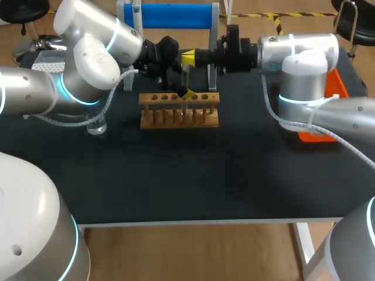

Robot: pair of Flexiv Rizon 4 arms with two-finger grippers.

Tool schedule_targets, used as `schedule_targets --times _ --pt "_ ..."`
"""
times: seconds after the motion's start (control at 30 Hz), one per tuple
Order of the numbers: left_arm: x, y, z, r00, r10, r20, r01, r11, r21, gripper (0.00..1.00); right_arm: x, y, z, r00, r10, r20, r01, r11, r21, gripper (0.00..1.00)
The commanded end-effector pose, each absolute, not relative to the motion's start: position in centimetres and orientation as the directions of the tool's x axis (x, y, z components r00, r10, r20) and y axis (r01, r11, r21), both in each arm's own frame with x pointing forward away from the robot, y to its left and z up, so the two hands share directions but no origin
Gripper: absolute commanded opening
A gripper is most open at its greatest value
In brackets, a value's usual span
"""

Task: Invert the test tube, pick up the pipette, mount the tip to pipette, aspirate from beaker and dispense into the tube, eject the tip, return the pipette, and cap with the stopper.

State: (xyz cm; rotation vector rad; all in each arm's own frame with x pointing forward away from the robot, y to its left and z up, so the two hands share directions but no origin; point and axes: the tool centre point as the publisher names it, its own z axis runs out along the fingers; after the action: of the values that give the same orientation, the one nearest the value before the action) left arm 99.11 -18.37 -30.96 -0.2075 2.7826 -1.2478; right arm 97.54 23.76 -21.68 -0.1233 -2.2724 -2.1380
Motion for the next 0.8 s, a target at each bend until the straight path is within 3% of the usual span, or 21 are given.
schedule_targets --times 0.03,0.8 --pt "99.1 -18.4 -30.9 -0.987 -0.157 -0.020 -0.090 0.660 -0.746 1.00 97.8 23.9 -22.1 -0.996 0.052 0.077 0.080 0.066 0.995 0.00" --pt "99.1 -18.4 -30.9 -0.987 -0.157 -0.020 -0.090 0.660 -0.746 1.00 97.9 23.4 -23.4 -0.986 0.093 0.136 0.143 0.066 0.988 0.00"
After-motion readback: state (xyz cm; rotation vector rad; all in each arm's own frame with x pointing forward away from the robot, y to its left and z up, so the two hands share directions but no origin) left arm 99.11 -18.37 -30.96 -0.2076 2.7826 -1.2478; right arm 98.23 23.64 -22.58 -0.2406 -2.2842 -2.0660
